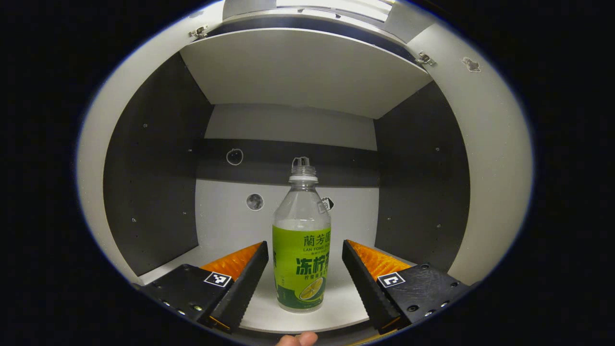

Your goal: Grasp the bottle in the cabinet with the left hand and place it on the coaster, then close the right door with the right hand and the left door with the left hand.

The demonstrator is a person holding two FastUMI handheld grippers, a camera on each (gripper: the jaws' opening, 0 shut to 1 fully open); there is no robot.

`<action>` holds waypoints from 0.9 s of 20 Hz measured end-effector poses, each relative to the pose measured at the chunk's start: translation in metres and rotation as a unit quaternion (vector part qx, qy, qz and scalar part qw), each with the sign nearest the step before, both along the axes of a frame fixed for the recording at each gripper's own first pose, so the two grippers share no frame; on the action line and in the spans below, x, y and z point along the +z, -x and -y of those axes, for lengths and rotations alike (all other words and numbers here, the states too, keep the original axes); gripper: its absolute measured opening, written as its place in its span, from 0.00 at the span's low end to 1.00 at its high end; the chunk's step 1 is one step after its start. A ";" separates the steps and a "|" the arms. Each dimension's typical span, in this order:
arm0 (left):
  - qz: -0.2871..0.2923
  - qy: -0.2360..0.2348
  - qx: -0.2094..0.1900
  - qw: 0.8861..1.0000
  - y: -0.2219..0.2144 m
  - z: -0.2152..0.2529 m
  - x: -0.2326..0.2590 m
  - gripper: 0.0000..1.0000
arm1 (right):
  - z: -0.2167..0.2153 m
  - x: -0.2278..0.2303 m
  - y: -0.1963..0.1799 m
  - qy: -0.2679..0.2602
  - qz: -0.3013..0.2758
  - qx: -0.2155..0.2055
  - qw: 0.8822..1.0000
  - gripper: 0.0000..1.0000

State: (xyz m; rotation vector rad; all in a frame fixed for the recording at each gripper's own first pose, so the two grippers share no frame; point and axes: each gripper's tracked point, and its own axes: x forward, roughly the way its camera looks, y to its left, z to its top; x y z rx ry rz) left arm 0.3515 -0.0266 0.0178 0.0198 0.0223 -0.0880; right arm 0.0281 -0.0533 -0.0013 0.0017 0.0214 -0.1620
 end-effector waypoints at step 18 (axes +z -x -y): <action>0.001 0.046 -0.006 0.999 0.027 -0.011 0.031 0.73 | 0.000 0.010 0.013 0.003 0.013 0.009 1.000 0.81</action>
